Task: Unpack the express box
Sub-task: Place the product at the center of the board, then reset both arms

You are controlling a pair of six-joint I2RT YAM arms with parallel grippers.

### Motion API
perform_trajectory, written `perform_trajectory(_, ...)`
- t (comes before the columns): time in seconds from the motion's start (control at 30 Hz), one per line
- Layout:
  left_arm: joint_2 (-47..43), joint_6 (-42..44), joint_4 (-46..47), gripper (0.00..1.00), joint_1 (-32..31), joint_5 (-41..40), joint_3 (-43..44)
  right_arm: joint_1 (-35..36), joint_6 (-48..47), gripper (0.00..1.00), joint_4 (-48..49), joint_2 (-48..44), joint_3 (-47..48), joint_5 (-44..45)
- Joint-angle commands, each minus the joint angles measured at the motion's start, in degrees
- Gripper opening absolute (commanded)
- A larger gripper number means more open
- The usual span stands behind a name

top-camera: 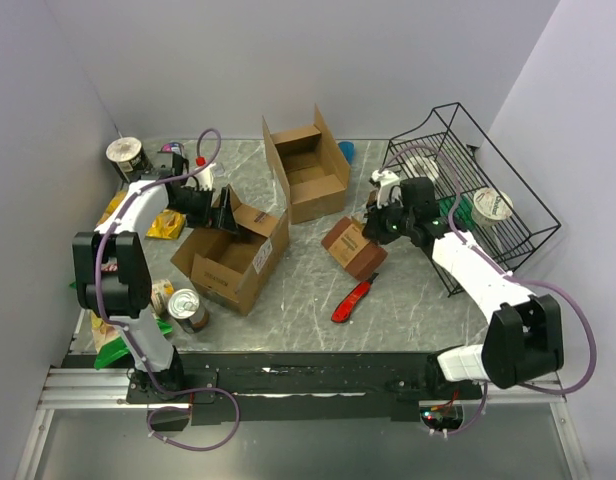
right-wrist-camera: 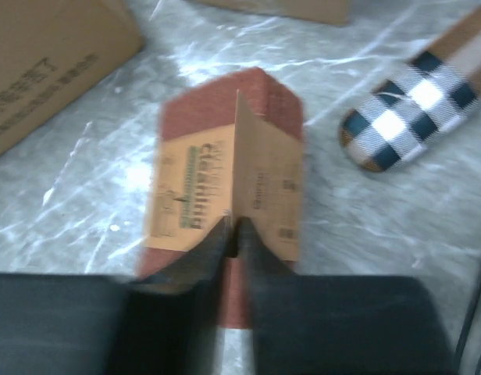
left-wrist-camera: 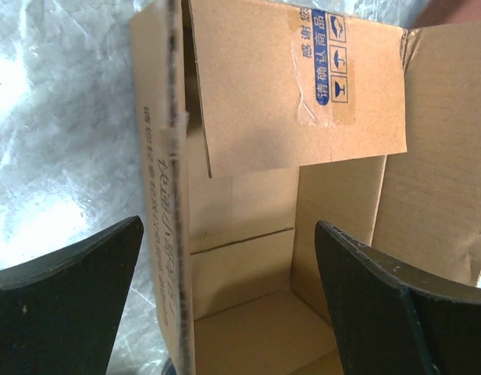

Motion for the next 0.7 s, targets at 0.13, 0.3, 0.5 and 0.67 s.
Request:
perform_trajectory(0.13,-3.2,0.2,1.5,0.96,0.0,0.9,2.9,-0.9,-3.1,0.77,-0.5,1.8,6.1,-7.9)
perform_trajectory(0.3,-6.5,1.4,1.0,0.96,1.5,3.9,4.8,-1.3,7.1,0.82,-8.1,0.5,13.9,4.0)
perform_trajectory(0.5,-9.2,-3.0,4.1,0.96,1.6,-1.1,10.2,-1.0,10.5,1.00,-15.1,-3.4,20.0,17.3)
perform_trajectory(0.67,-10.1,-3.9,6.5,0.96,2.2,-4.8,14.8,-0.9,9.9,1.00,-18.3,-5.3,26.4,20.7)
